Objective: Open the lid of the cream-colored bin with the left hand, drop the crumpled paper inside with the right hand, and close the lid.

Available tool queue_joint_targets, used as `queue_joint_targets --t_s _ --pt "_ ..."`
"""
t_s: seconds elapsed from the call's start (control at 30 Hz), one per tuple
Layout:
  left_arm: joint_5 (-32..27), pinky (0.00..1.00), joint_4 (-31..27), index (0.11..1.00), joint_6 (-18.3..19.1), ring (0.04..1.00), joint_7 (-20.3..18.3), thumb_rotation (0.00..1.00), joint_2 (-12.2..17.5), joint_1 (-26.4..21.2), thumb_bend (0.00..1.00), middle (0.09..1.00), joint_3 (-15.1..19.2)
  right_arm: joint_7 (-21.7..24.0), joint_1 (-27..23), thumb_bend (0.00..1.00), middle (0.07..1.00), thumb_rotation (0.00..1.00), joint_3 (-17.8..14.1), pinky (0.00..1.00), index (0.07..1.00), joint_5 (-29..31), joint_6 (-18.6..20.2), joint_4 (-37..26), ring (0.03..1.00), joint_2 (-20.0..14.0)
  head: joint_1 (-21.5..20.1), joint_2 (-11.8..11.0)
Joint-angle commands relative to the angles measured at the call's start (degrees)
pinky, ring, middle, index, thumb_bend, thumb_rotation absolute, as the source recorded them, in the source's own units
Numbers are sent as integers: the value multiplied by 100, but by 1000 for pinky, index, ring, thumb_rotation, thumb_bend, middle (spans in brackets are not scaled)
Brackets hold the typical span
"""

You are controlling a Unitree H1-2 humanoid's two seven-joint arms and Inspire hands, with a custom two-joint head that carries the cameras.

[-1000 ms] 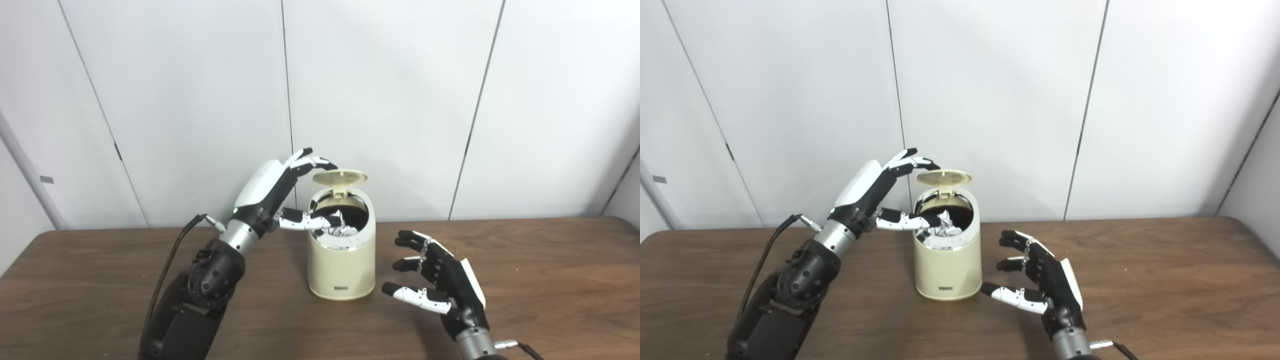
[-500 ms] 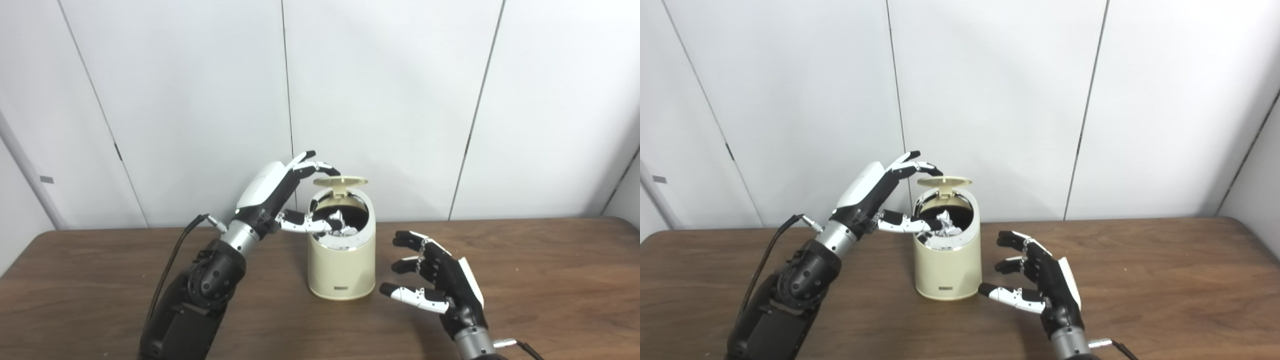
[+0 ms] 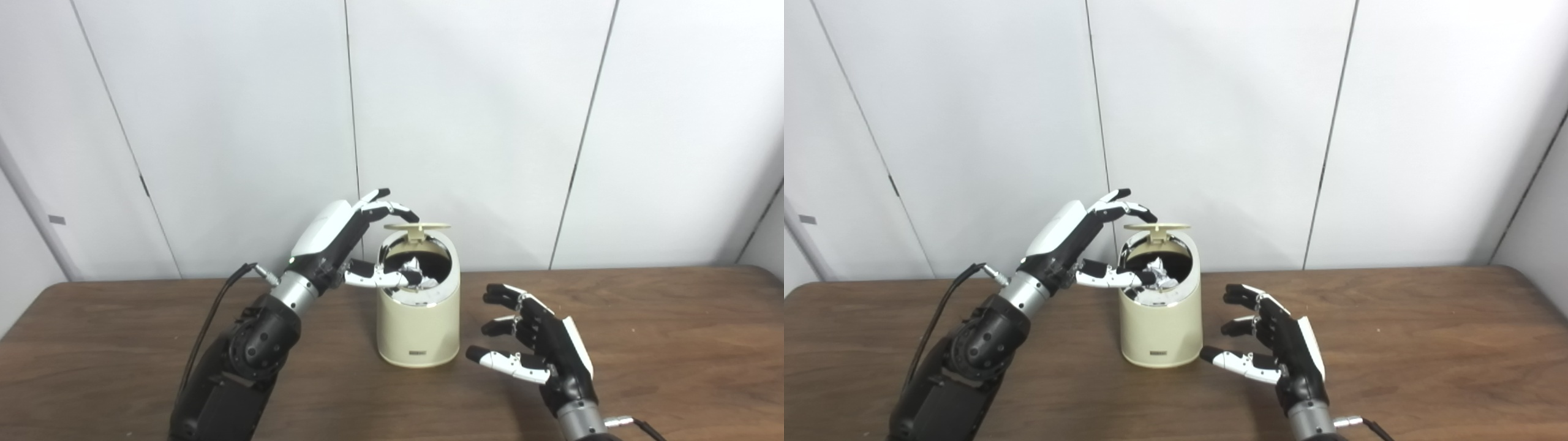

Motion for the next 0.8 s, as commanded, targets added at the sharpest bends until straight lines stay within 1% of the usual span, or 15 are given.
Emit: queue_joint_targets --t_s 0.0,0.07,0.17,0.3,0.47,0.53,0.77 --pt "-96 847 -187 750 -146 960 45 273 79 -197 803 803 31 -16 -210 736 729 67 13 536 729 -43 -137 -232 526 6 -5 26" --pt "-121 832 -187 746 -186 955 33 272 88 -178 807 799 25 -11 -216 732 728 67 10 503 731 -44 -149 -218 523 -1 0 32" --pt "-116 819 -205 742 -202 951 23 265 104 -148 803 795 10 -12 -217 736 725 80 5 491 727 -45 -135 -212 526 6 5 38" --pt "-130 810 -328 736 -121 947 -35 271 128 -74 802 789 -2 -30 -216 711 725 107 34 426 726 -136 -106 -225 520 9 5 51" --pt "-112 839 -499 739 -78 957 -122 263 158 4 793 795 -8 -35 -226 709 721 158 51 417 722 -208 -129 -221 520 7 3 60" --pt "-76 834 -509 741 -107 958 -129 269 174 14 790 796 -16 -28 -230 702 722 150 52 412 722 -199 -144 -217 517 10 4 67" --pt "-52 826 -523 741 -167 959 -160 244 223 84 807 792 -67 -43 -236 694 721 132 67 418 719 -234 -126 -243 515 24 -19 94"
